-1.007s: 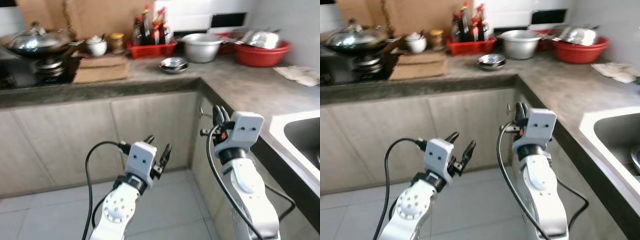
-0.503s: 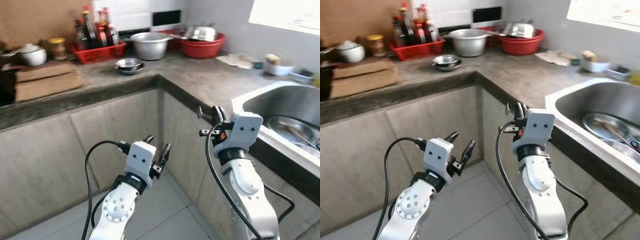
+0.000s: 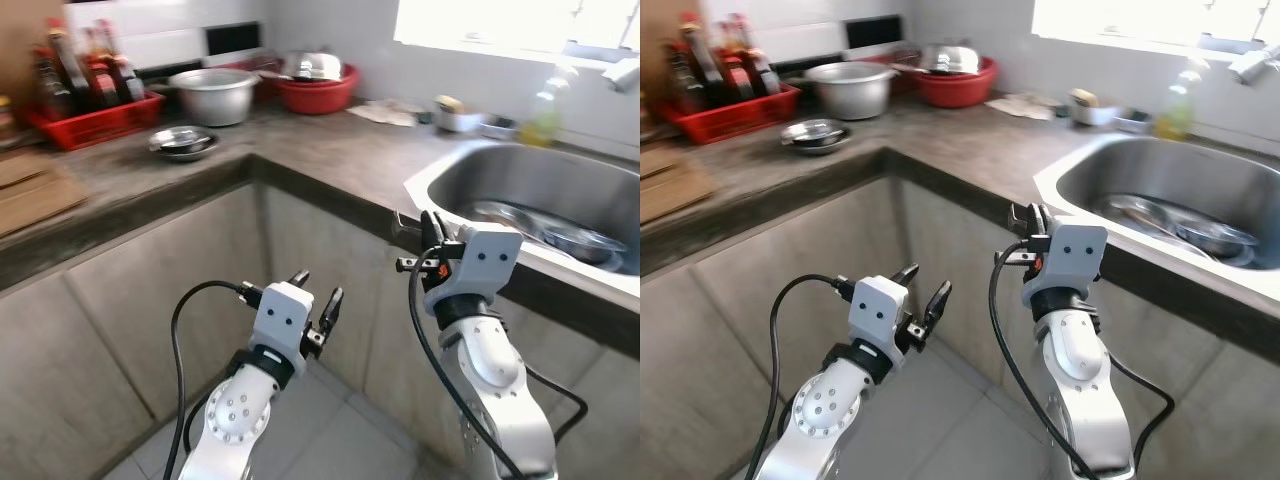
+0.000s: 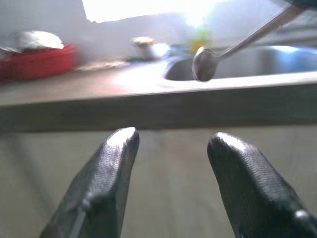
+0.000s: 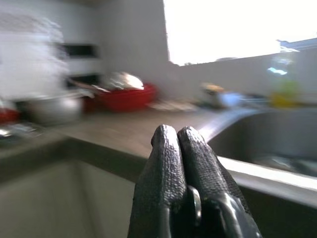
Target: Kitchen organization
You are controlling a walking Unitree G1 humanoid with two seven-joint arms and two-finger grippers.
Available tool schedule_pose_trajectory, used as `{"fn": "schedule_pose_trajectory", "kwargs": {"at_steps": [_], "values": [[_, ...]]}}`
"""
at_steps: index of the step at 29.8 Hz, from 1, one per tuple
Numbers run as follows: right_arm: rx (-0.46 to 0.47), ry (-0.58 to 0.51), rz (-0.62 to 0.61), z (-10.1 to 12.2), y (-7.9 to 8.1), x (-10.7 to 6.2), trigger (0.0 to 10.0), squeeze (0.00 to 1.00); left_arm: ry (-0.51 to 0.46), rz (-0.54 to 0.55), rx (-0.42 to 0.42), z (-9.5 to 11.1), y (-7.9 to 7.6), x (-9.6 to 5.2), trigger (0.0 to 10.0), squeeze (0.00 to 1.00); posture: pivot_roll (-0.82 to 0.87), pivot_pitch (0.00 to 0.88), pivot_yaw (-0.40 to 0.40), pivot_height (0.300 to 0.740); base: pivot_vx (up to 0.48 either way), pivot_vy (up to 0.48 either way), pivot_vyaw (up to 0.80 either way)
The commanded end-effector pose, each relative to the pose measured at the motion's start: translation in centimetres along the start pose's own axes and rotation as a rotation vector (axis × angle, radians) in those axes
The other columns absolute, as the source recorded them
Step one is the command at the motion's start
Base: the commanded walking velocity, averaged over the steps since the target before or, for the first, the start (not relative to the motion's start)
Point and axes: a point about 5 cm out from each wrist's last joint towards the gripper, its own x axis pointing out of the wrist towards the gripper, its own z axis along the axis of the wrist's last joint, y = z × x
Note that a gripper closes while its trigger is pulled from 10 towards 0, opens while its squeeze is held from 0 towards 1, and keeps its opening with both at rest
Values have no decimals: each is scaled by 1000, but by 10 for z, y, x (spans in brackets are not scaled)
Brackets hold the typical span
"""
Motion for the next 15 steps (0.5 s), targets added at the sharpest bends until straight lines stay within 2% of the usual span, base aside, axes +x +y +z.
{"fn": "schedule_pose_trajectory", "kwargs": {"at_steps": [1,15], "values": [[14,-35,20,8,7,2,10000,0,-6,15,10,2,6,-1,10000,0,10,0,5,740,0,442,-781],[11,-38,13,8,7,2,10000,0,-7,13,6,2,5,0,10000,0,10,0,6,740,0,442,-780]]}}
